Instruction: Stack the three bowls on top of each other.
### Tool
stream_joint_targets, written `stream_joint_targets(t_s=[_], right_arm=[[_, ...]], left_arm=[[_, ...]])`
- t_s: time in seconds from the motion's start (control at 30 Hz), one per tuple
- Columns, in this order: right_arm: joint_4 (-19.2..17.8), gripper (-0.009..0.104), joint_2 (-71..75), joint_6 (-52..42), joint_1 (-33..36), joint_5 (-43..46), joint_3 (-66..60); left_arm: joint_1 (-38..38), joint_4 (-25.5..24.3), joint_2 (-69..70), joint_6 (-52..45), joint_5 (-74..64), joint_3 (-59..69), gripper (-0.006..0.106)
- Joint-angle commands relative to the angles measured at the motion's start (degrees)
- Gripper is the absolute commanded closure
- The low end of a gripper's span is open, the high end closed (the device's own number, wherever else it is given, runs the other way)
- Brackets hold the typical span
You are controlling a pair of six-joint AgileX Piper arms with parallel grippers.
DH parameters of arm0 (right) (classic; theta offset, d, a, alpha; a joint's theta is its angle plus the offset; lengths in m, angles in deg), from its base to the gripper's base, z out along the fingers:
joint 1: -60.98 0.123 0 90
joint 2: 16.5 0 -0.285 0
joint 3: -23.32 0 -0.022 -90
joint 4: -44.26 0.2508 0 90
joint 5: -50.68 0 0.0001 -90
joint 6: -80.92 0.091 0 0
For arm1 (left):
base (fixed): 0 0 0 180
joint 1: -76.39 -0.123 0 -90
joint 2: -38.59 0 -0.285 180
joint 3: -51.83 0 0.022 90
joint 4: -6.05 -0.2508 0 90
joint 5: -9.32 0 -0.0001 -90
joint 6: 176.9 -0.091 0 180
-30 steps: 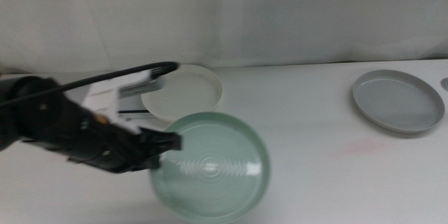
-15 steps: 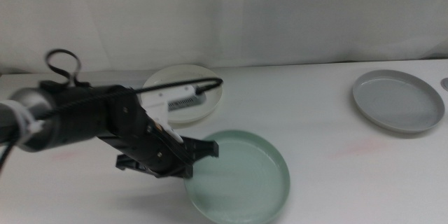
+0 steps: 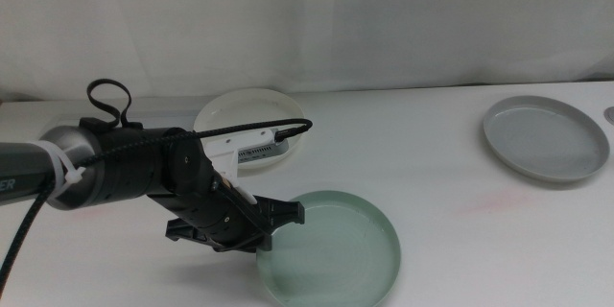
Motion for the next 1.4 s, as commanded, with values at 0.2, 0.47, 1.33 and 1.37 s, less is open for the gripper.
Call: stream_joint_targets(t_s=[0.2, 0.47, 1.33, 1.37], right_arm=[[-0.70, -0.008, 1.29, -0.41, 0.10, 0.59, -2.37], [-0.70, -0.008, 1.29, -0.41, 0.10, 0.59, -2.37], [-0.82, -0.008, 1.29, -0.41, 0.10, 1.06, -2.37], [-0.82, -0.008, 1.29, -0.41, 0.10, 1.06, -2.37]], left_arm=[[0.35, -0.76, 0.65, -0.51, 1.20, -0.41, 0.008], [-0.55, -21.84, 11.26, 6.66, -5.72, -5.37, 0.009], [-9.94, -34.15, 32.64, 7.65, -20.72, -8.93, 0.009], [-9.94, -34.15, 31.05, 7.65, -20.83, -10.03, 0.009]])
